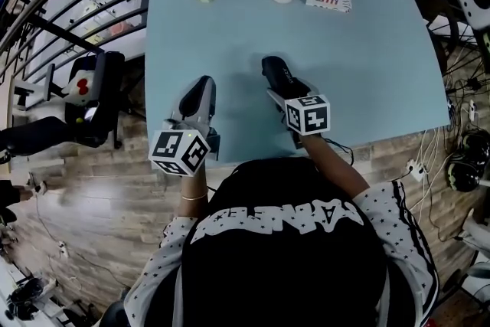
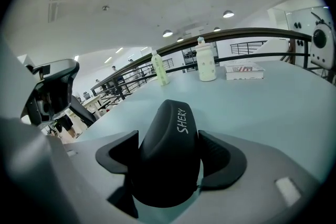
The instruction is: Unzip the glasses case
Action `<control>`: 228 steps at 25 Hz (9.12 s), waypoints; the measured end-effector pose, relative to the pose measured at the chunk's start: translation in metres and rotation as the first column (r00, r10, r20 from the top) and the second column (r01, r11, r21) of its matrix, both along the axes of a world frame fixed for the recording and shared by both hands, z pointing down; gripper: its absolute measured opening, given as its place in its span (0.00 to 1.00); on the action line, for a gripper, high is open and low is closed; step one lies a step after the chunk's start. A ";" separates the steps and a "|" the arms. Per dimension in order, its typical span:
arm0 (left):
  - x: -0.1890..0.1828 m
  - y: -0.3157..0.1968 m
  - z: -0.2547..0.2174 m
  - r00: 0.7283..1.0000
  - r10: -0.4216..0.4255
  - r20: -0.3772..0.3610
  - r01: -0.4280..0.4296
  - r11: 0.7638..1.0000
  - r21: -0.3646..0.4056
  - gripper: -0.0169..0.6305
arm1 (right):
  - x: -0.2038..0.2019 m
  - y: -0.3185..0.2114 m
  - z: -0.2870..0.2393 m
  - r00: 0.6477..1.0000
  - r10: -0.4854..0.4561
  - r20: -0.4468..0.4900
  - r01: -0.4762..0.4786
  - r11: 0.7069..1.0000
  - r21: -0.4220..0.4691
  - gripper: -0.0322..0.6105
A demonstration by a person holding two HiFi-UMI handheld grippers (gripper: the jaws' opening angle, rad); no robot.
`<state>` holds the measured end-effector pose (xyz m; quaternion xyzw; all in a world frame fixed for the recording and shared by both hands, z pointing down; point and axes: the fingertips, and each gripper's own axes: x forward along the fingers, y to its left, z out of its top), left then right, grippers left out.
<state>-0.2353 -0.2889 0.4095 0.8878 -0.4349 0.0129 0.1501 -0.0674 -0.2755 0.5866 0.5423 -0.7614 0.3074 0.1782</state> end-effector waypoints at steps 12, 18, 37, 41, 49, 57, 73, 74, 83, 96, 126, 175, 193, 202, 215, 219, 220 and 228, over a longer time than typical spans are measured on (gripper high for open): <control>0.002 0.020 0.013 0.999 -0.011 -0.039 0.009 0.998 -0.059 0.03 | -0.002 0.009 -0.022 0.999 -0.033 0.037 0.029 0.996 0.084 0.60; 0.004 0.025 0.020 0.995 -0.007 -0.102 -0.004 0.994 -0.111 0.03 | -0.011 0.004 -0.048 0.995 -0.073 0.070 0.062 0.986 0.153 0.60; 0.026 0.036 -0.029 0.937 0.079 -0.340 -0.122 0.987 -0.108 0.03 | -0.040 0.004 -0.182 0.969 -0.248 0.018 0.205 0.835 0.511 0.60; 0.036 0.033 -0.043 0.938 0.140 -0.319 -0.171 0.983 -0.073 0.03 | -0.047 0.002 -0.203 0.957 -0.288 -0.032 0.255 0.784 0.566 0.60; 0.059 0.038 -0.067 0.907 0.253 -0.337 -0.272 0.962 -0.009 0.03 | -0.058 0.021 -0.242 0.908 -0.385 -0.166 0.388 0.624 0.678 0.60; 0.070 0.040 -0.077 0.861 0.314 -0.399 -0.346 0.938 -0.007 0.03 | -0.079 0.031 -0.242 0.832 -0.442 -0.337 0.538 0.491 0.685 0.60; 0.070 0.038 -0.061 0.852 0.309 -0.422 -0.366 0.929 -0.057 0.03 | -0.119 0.062 -0.222 0.635 -0.514 -0.576 0.756 0.262 0.600 0.60; 0.069 0.037 -0.061 0.852 0.310 -0.421 -0.367 0.928 -0.060 0.03 | -0.119 0.061 -0.221 0.637 -0.518 -0.571 0.755 0.268 0.599 0.60; 0.077 0.044 -0.061 0.837 0.306 -0.454 -0.385 0.918 -0.091 0.03 | -0.110 0.071 -0.221 0.612 -0.586 -0.532 0.755 0.233 0.612 0.63; 0.087 0.085 -0.108 0.783 0.564 -0.261 -0.587 0.809 -0.013 0.03 | -0.027 0.100 -0.243 0.389 -0.920 0.055 0.628 0.309 0.715 0.33; 0.126 0.111 -0.088 0.770 0.591 -0.243 -0.634 0.752 -0.180 0.03 | -0.018 0.120 -0.206 0.277 -0.890 -0.363 0.814 0.017 0.581 0.06; 0.158 0.122 -0.070 0.704 0.656 -0.270 -0.709 0.666 -0.231 0.03 | -0.018 0.094 -0.232 0.394 -0.785 -0.479 0.820 0.064 0.569 0.06; 0.160 0.122 -0.053 0.681 0.656 -0.326 -0.730 0.646 -0.225 0.03 | -0.015 0.092 -0.233 0.399 -0.682 -0.613 0.862 0.051 0.505 0.05; 0.158 0.108 -0.061 0.728 0.567 -0.385 -0.665 0.720 -0.198 0.03 | -0.014 0.098 -0.228 0.358 -0.642 -0.678 0.894 0.026 0.448 0.05; 0.163 0.115 -0.051 0.739 0.593 -0.321 -0.673 0.674 -0.303 0.03 | -0.016 0.100 -0.234 0.365 -0.602 -0.711 0.892 0.008 0.451 0.05; 0.172 0.125 -0.046 0.709 0.644 -0.287 -0.705 0.637 -0.313 0.03 | -0.021 0.097 -0.245 0.390 -0.604 -0.695 0.874 0.005 0.486 0.05; 0.173 0.125 -0.046 0.708 0.643 -0.293 -0.706 0.636 -0.311 0.03 | -0.022 0.096 -0.246 0.391 -0.602 -0.696 0.873 0.004 0.487 0.05; 0.182 0.138 -0.037 0.699 0.669 -0.253 -0.712 0.618 -0.334 0.03 | -0.019 0.102 -0.250 0.391 -0.586 -0.710 0.871 -0.013 0.491 0.05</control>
